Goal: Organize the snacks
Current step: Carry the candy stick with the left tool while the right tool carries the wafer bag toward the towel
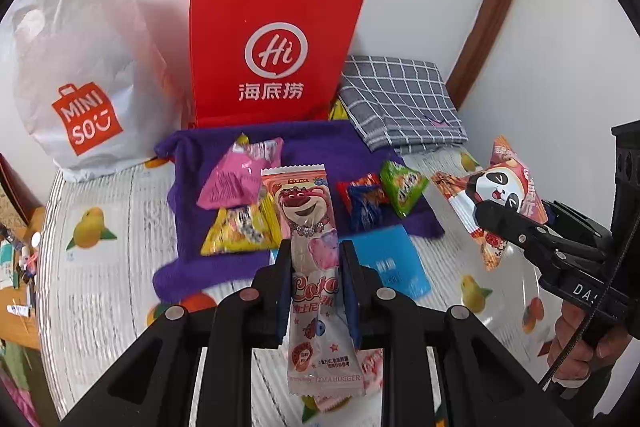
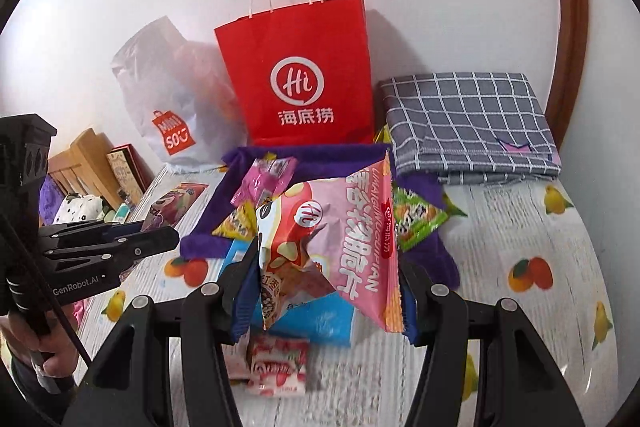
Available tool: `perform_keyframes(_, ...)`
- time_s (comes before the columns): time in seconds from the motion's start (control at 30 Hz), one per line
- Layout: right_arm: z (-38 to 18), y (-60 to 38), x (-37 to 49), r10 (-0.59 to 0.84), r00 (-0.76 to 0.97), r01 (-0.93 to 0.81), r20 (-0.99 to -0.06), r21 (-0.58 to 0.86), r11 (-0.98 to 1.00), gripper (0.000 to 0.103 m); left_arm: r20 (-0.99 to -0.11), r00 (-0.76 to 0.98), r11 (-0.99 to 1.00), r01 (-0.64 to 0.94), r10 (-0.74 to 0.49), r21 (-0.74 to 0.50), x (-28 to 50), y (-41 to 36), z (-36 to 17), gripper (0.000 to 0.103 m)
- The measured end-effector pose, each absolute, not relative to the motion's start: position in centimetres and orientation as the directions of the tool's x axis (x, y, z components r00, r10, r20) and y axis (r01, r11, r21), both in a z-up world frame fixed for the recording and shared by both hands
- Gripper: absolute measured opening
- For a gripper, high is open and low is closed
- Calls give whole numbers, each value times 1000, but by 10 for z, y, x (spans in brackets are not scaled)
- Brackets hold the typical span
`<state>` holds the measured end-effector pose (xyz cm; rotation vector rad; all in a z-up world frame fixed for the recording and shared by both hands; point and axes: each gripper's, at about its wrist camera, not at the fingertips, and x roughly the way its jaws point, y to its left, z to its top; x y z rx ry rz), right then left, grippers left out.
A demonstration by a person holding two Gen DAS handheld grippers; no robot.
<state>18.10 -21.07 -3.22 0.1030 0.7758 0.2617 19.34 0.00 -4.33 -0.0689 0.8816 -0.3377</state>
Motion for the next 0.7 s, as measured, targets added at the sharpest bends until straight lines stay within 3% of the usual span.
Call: perform_keyframes(0.7,-34,-208,276,291,702,-198,-650,215,956,57,-729,603,944,257,-326,-209,280,-8,-43,21)
